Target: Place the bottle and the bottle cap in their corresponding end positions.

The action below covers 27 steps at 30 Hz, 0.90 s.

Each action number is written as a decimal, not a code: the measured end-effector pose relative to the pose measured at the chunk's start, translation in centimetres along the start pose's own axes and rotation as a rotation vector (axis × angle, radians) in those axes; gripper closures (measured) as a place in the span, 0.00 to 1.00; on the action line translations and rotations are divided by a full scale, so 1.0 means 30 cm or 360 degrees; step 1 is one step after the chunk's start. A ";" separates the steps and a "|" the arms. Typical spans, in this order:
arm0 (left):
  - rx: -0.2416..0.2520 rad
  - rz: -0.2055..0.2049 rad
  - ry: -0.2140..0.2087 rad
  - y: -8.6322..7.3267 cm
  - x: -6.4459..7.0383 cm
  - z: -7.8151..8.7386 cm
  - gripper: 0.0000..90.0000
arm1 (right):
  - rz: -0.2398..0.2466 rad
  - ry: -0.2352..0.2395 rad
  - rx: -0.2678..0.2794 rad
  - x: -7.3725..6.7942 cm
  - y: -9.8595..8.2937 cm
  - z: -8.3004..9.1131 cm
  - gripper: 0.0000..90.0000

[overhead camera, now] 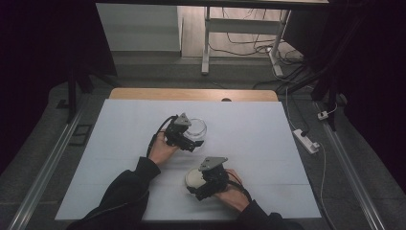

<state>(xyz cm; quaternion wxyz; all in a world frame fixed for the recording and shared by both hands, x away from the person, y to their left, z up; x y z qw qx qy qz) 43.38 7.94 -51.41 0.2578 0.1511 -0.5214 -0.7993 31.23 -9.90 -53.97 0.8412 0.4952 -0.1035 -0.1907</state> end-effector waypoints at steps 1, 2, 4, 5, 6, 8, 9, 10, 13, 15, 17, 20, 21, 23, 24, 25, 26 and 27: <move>0.0007 0.0008 -0.0002 0.000 -0.001 0.004 0.00 | -0.0002 0.0003 0.0012 0.000 0.002 0.003 0.00; 0.0011 0.0017 -0.0004 0.001 -0.001 0.009 0.00 | -0.0002 0.0005 0.0023 0.001 0.005 0.007 0.00; 0.0012 0.0021 -0.0006 0.003 0.000 0.019 0.00 | 0.0001 0.0002 0.0041 0.001 0.009 0.014 0.00; 0.0008 0.0020 -0.0006 0.004 0.001 0.024 0.00 | 0.0002 0.0002 0.0047 0.001 0.011 0.017 0.00; 0.0008 0.0026 -0.0003 0.005 0.004 0.028 0.00 | 0.0006 0.0002 0.0055 0.001 0.012 0.020 0.00; 0.0002 0.0023 0.0008 0.005 0.009 0.035 0.00 | 0.0006 0.0003 0.0065 0.001 0.015 0.026 0.00; -0.0003 0.0021 0.0012 0.004 0.010 0.040 0.00 | 0.0006 0.0003 0.0068 0.000 0.017 0.029 0.00; -0.0005 0.0028 0.0012 0.003 0.012 0.045 0.00 | 0.0008 0.0003 0.0072 0.000 0.017 0.031 0.00; 0.0000 0.0054 0.0010 -0.002 0.015 0.060 0.00 | 0.0009 0.0003 0.0084 -0.001 0.020 0.039 0.00; -0.0003 0.0062 0.0007 -0.006 0.018 0.072 0.00 | 0.0010 0.0002 0.0092 0.000 0.021 0.044 0.00; -0.0007 0.0063 0.0006 -0.010 0.023 0.085 0.00 | 0.0007 -0.0001 0.0094 0.001 0.021 0.050 0.00; -0.0002 0.0084 0.0000 -0.016 0.027 0.103 0.00 | -0.0005 0.0003 0.0097 0.003 0.020 0.057 0.00; 0.0002 0.0095 0.0000 -0.018 0.028 0.109 0.00 | -0.0007 0.0001 0.0097 0.004 0.019 0.059 0.00; 0.0008 0.0108 -0.0006 -0.021 0.029 0.122 0.00 | -0.0013 0.0002 0.0098 0.006 0.019 0.064 0.00; 0.0011 0.0120 -0.0011 -0.023 0.030 0.128 0.00 | -0.0017 0.0002 0.0100 0.006 0.019 0.067 0.00; 0.0015 0.0131 -0.0018 -0.025 0.030 0.135 0.00 | -0.0026 0.0002 0.0105 0.006 0.019 0.070 0.00; 0.0017 0.0141 -0.0023 -0.027 0.031 0.140 0.00 | -0.0027 0.0001 0.0106 0.006 0.019 0.072 0.00; 0.0016 0.0146 -0.0024 -0.030 0.032 0.146 0.00 | -0.0024 -0.0004 0.0106 0.007 0.019 0.075 0.00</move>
Point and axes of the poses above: each handheld gripper's, and its own axes: z roughly backward along the jaws, y roughly out of its top, x roughly to its right, the point moved 1 cm from there along -z, roughly forward along the jaws, and after that the axes turned 13 degrees about x, right-handed, at the moved point
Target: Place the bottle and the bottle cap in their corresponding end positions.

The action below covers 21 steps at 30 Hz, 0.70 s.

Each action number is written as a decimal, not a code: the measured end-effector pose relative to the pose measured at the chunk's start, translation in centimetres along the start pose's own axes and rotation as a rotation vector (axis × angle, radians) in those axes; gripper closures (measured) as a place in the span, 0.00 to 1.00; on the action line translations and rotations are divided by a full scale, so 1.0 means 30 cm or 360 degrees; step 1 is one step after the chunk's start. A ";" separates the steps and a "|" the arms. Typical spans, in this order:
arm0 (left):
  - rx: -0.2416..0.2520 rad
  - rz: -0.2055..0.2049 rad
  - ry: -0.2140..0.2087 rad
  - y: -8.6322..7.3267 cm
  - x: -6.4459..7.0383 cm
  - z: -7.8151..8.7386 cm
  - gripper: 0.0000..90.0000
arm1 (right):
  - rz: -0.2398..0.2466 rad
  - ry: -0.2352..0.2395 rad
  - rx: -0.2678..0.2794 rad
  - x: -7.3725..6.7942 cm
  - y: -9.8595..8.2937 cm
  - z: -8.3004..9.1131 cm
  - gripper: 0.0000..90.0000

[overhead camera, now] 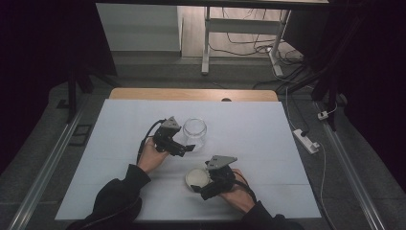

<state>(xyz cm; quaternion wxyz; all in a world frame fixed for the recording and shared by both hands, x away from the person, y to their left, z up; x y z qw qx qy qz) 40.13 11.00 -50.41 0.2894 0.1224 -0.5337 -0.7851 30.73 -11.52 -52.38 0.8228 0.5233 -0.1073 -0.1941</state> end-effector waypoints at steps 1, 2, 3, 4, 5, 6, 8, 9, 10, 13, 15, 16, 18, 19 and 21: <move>-0.0001 0.0006 0.0000 -0.003 0.001 0.005 0.00 | 0.0003 -0.0004 0.0000 0.001 0.000 0.003 0.00; -0.0004 0.0013 -0.0002 -0.007 0.003 0.011 0.00 | 0.0003 -0.0008 0.0000 0.001 0.000 0.006 0.00; -0.0003 0.0019 -0.0005 -0.011 0.005 0.016 0.00 | 0.0004 -0.0011 0.0000 0.001 0.000 0.009 0.00; -0.0002 0.0024 -0.0010 -0.015 0.007 0.022 0.00 | 0.0007 -0.0018 0.0001 0.001 0.000 0.012 0.00; -0.0003 0.0031 -0.0012 -0.019 0.010 0.027 0.00 | 0.0007 -0.0019 0.0002 0.001 0.001 0.015 0.00; -0.0006 0.0033 -0.0015 -0.022 0.013 0.032 0.00 | 0.0008 -0.0021 0.0003 0.001 0.001 0.018 0.00; -0.0001 0.0043 -0.0027 -0.026 0.019 0.044 0.00 | 0.0007 -0.0024 0.0007 0.000 0.004 0.026 0.00; 0.0003 0.0050 -0.0031 -0.027 0.022 0.049 0.00 | 0.0004 -0.0023 0.0010 -0.001 0.005 0.031 0.00; 0.0011 0.0056 -0.0034 -0.027 0.025 0.055 0.00 | 0.0004 -0.0021 0.0015 -0.002 0.007 0.036 0.00; 0.0034 0.0075 -0.0061 -0.025 0.034 0.076 0.00 | 0.0011 -0.0027 0.0028 -0.004 0.011 0.052 0.00; 0.0033 0.0075 -0.0074 -0.026 0.042 0.089 0.00 | 0.0015 -0.0037 0.0029 -0.002 0.011 0.061 0.00; 0.0034 0.0074 -0.0079 -0.028 0.047 0.095 0.00 | 0.0010 -0.0040 0.0027 0.001 0.010 0.065 0.00; 0.0029 0.0070 -0.0082 -0.032 0.056 0.108 0.00 | 0.0004 -0.0050 0.0027 0.008 0.010 0.071 0.00; 0.0023 0.0066 -0.0083 -0.034 0.060 0.114 0.00 | -0.0001 -0.0056 0.0028 0.011 0.010 0.074 0.00; 0.0014 0.0062 -0.0081 -0.037 0.069 0.127 0.00 | -0.0009 -0.0061 0.0031 0.015 0.009 0.079 0.00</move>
Point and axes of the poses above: each handheld gripper's, and its own axes: z roughly backward along the jaws, y roughly out of its top, x roughly to its right, the point moved 1 cm from there along -z, roughly forward along the jaws, and after that the axes turned 13 degrees about x, right-handed, at the moved point
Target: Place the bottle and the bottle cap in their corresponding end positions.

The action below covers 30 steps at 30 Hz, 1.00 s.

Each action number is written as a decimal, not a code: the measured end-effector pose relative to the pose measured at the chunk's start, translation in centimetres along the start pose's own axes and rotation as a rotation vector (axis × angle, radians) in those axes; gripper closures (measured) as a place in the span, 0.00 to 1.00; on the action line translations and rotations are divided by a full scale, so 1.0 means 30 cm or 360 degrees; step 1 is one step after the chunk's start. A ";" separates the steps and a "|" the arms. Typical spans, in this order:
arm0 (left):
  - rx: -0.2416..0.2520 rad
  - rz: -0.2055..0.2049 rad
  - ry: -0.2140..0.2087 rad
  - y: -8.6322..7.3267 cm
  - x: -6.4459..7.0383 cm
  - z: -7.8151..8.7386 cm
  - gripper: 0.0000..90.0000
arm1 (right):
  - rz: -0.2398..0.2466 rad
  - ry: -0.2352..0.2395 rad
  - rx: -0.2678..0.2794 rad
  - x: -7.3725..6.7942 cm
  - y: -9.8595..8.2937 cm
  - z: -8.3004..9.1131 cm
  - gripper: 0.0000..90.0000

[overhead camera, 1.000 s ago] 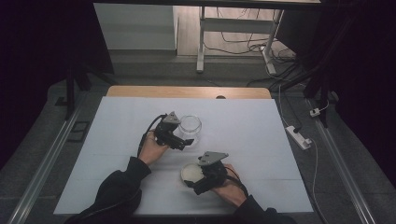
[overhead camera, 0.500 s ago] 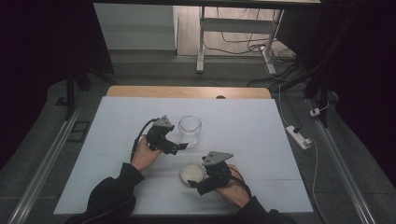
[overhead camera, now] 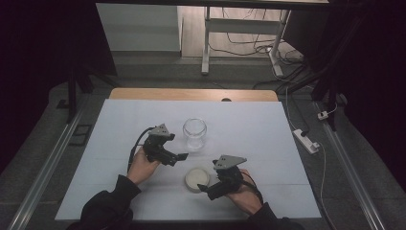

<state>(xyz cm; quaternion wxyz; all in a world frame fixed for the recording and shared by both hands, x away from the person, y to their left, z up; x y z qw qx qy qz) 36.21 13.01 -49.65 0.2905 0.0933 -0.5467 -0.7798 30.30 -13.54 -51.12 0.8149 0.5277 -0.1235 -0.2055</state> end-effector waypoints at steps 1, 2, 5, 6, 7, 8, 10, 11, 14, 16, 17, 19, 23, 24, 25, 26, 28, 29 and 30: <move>0.0003 0.0005 -0.0004 -0.002 0.005 0.006 0.00 | -0.0003 -0.0005 0.0000 0.001 0.000 0.002 0.00; 0.0000 0.0007 -0.0008 -0.003 0.009 0.013 0.00 | -0.0001 -0.0005 0.0003 0.002 0.000 0.004 0.00; 0.0010 0.0005 -0.0005 -0.007 0.024 0.034 0.00 | -0.0001 -0.0010 0.0002 0.003 0.001 0.011 0.00; 0.0013 0.0005 -0.0007 -0.009 0.029 0.041 0.00 | -0.0004 -0.0013 -0.0001 0.003 0.001 0.013 0.00; 0.0015 0.0005 -0.0007 -0.010 0.034 0.048 0.00 | -0.0004 -0.0015 -0.0001 0.004 0.001 0.014 0.00; 0.0019 0.0004 -0.0012 -0.012 0.038 0.055 0.00 | -0.0004 -0.0019 -0.0002 0.005 0.002 0.016 0.00; 0.0031 0.0003 -0.0017 -0.014 0.047 0.069 0.00 | -0.0003 -0.0025 -0.0004 0.005 0.002 0.020 0.00; 0.0037 0.0005 -0.0019 -0.015 0.052 0.077 0.00 | 0.0001 -0.0028 -0.0006 0.005 0.003 0.021 0.00; 0.0056 0.0008 -0.0021 -0.018 0.067 0.102 0.00 | 0.0012 -0.0035 -0.0011 0.005 0.004 0.028 0.00; 0.0071 0.0013 -0.0028 -0.020 0.079 0.119 0.00 | 0.0018 -0.0041 -0.0011 0.005 0.005 0.032 0.00; 0.0075 0.0007 -0.0033 -0.021 0.084 0.127 0.00 | 0.0021 -0.0043 -0.0011 0.005 0.006 0.035 0.00; 0.0081 0.0015 -0.0047 -0.024 0.093 0.141 0.00 | 0.0023 -0.0047 -0.0007 0.005 0.008 0.041 0.00; 0.0088 0.0041 -0.0069 -0.040 0.101 0.167 0.00 | 0.0030 -0.0052 -0.0006 0.004 0.010 0.051 0.00; 0.0083 0.0044 -0.0073 -0.044 0.101 0.174 0.00 | 0.0033 -0.0052 -0.0009 0.003 0.010 0.052 0.00; 0.0079 0.0049 -0.0074 -0.049 0.101 0.181 0.00 | 0.0036 -0.0052 -0.0009 0.002 0.010 0.054 0.00; 0.0075 0.0053 -0.0073 -0.053 0.101 0.188 0.00 | 0.0041 -0.0053 -0.0010 0.000 0.010 0.055 0.00; 0.0074 0.0065 -0.0068 -0.063 0.101 0.202 0.00 | 0.0049 -0.0051 -0.0016 -0.004 0.010 0.058 0.00; 0.0071 0.0072 -0.0063 -0.067 0.101 0.209 0.00 | 0.0057 -0.0052 -0.0020 -0.005 0.011 0.059 0.00; 0.0068 0.0076 -0.0061 -0.071 0.102 0.217 0.00 | 0.0060 -0.0054 -0.0027 -0.007 0.012 0.061 0.00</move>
Point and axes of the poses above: each handheld gripper's, and its own axes: z roughly backward along the jaws, y roughly out of its top, x roughly to its right, the point moved 1 cm from there along -z, roughly forward along the jaws, and after that the axes turned 13 degrees about x, right-handed, at the moved point
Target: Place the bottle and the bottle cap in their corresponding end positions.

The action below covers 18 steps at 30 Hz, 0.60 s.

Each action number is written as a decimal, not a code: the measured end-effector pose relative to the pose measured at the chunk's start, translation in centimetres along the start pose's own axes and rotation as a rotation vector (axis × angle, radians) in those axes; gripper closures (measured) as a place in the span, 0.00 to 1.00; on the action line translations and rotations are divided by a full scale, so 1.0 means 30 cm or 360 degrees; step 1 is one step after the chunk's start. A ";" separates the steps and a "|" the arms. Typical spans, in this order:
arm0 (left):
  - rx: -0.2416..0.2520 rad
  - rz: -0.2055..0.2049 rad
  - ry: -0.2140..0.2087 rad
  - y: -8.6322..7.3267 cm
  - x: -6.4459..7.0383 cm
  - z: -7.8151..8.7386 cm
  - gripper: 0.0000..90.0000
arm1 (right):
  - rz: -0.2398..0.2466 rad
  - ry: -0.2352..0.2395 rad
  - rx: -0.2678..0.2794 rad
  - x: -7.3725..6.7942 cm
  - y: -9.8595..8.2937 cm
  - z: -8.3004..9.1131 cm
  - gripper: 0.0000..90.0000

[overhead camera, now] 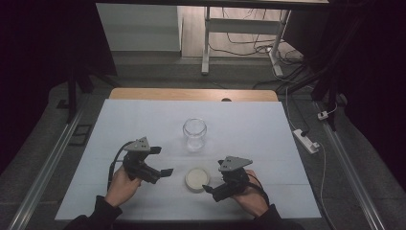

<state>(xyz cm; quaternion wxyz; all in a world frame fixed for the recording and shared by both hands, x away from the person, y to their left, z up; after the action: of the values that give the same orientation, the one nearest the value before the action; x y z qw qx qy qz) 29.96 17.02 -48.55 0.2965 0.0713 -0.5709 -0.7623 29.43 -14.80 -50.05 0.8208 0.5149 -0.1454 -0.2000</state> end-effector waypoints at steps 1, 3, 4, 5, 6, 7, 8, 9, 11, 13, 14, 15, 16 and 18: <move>-0.0002 0.0005 0.0002 -0.004 0.001 0.007 0.00 | 0.0001 0.0000 -0.0007 -0.001 0.001 0.002 0.00; -0.0013 0.0010 0.0015 -0.011 0.003 0.022 0.00 | 0.0001 -0.0001 -0.0007 -0.003 0.003 0.006 0.00; -0.0013 0.0009 0.0024 -0.014 0.006 0.029 0.00 | 0.0002 -0.0002 -0.0003 -0.002 0.004 0.009 0.00; -0.0013 0.0006 0.0034 -0.018 0.009 0.036 0.00 | -0.0006 -0.0002 0.0000 -0.002 0.005 0.013 0.00; -0.0015 -0.0001 0.0042 -0.021 0.012 0.044 0.00 | -0.0014 -0.0004 0.0004 -0.001 0.006 0.017 0.00; -0.0015 -0.0005 0.0049 -0.024 0.015 0.051 0.00 | -0.0017 -0.0007 0.0008 0.001 0.006 0.021 0.00; -0.0017 -0.0010 0.0055 -0.028 0.018 0.059 0.00 | -0.0023 -0.0008 0.0014 0.003 0.007 0.026 0.00; -0.0021 -0.0011 0.0062 -0.032 0.021 0.066 0.00 | -0.0034 -0.0010 0.0017 0.005 0.007 0.031 0.00; -0.0016 -0.0012 0.0074 -0.041 0.027 0.082 0.00 | -0.0051 -0.0016 0.0023 0.011 0.006 0.041 0.00; -0.0012 -0.0010 0.0088 -0.050 0.033 0.097 0.00 | -0.0071 -0.0021 0.0027 0.016 0.004 0.053 0.00; -0.0011 -0.0012 0.0094 -0.054 0.036 0.105 0.00 | -0.0077 -0.0026 0.0031 0.018 0.003 0.059 0.00; -0.0008 -0.0013 0.0100 -0.058 0.039 0.113 0.00 | -0.0084 -0.0030 0.0035 0.020 0.002 0.066 0.00; 0.0000 -0.0009 0.0106 -0.063 0.042 0.121 0.00 | -0.0089 -0.0038 0.0040 0.023 0.001 0.073 0.00; 0.0009 -0.0005 0.0118 -0.071 0.047 0.138 0.00 | -0.0108 -0.0053 0.0048 0.027 -0.003 0.087 0.00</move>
<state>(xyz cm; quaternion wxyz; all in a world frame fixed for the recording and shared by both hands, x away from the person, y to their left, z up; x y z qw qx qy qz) 26.17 20.07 -48.77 0.3160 0.1012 -0.5617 -0.7579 28.95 -17.27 -48.98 0.8031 0.5285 -0.1445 -0.2341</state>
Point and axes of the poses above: each handheld gripper's, and its own axes: z roughly backward along the jaws, y roughly out of its top, x roughly to its right, the point moved 1 cm from there along -z, roughly forward along the jaws, and after that the axes turned 13 degrees about x, right-handed, at the moved point
